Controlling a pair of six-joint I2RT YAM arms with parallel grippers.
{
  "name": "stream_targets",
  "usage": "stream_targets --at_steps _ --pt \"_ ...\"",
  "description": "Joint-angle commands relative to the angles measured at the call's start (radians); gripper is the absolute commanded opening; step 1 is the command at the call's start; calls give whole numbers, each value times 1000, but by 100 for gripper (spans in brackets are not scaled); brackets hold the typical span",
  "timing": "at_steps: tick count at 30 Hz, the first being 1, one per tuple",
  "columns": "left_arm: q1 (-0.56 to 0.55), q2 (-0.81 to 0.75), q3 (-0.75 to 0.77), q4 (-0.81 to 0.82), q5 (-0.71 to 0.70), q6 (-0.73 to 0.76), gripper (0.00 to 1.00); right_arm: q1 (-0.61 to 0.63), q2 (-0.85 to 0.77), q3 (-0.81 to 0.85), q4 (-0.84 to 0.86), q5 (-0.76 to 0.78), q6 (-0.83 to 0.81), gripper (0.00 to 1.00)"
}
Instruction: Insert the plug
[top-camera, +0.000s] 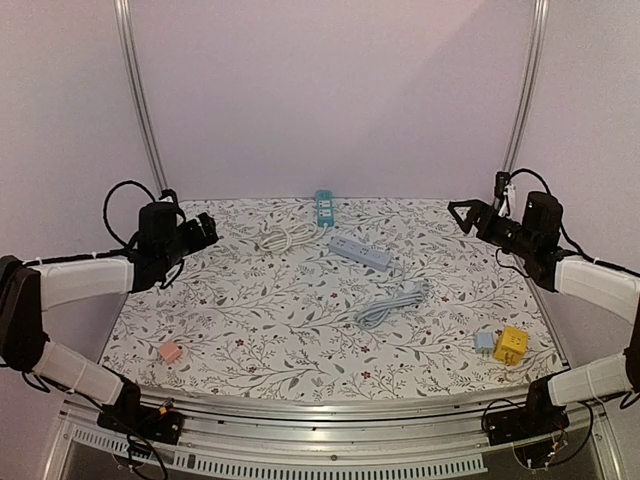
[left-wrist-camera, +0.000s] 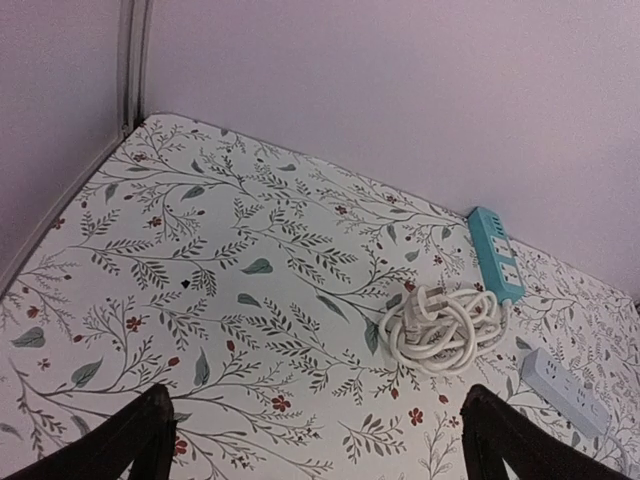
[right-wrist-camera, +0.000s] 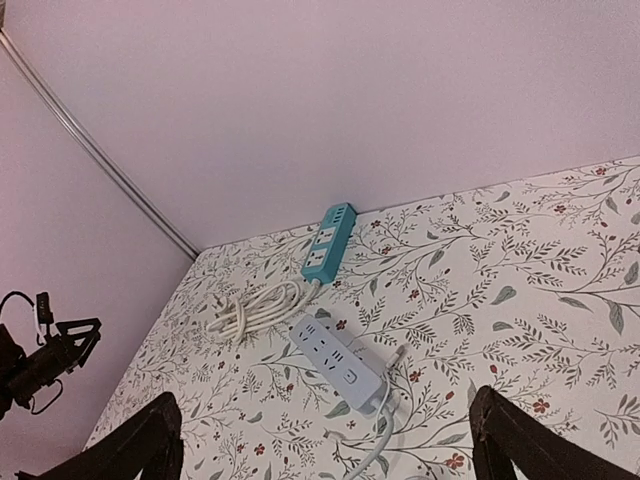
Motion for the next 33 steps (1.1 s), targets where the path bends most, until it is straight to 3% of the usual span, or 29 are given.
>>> stream_targets --at_steps 1,13,20,25,33 --pt "10 -28 -21 47 85 35 100 8 -42 26 -99 44 -12 99" --pt "7 -63 -41 20 95 55 100 36 -91 94 -421 83 21 99" --pt "6 -71 -44 19 116 66 99 191 -67 160 -611 184 -18 99" --pt "2 -57 -35 17 137 69 100 230 28 262 -787 301 38 99" --pt "0 -57 -38 22 142 72 100 258 95 254 -762 333 67 99"
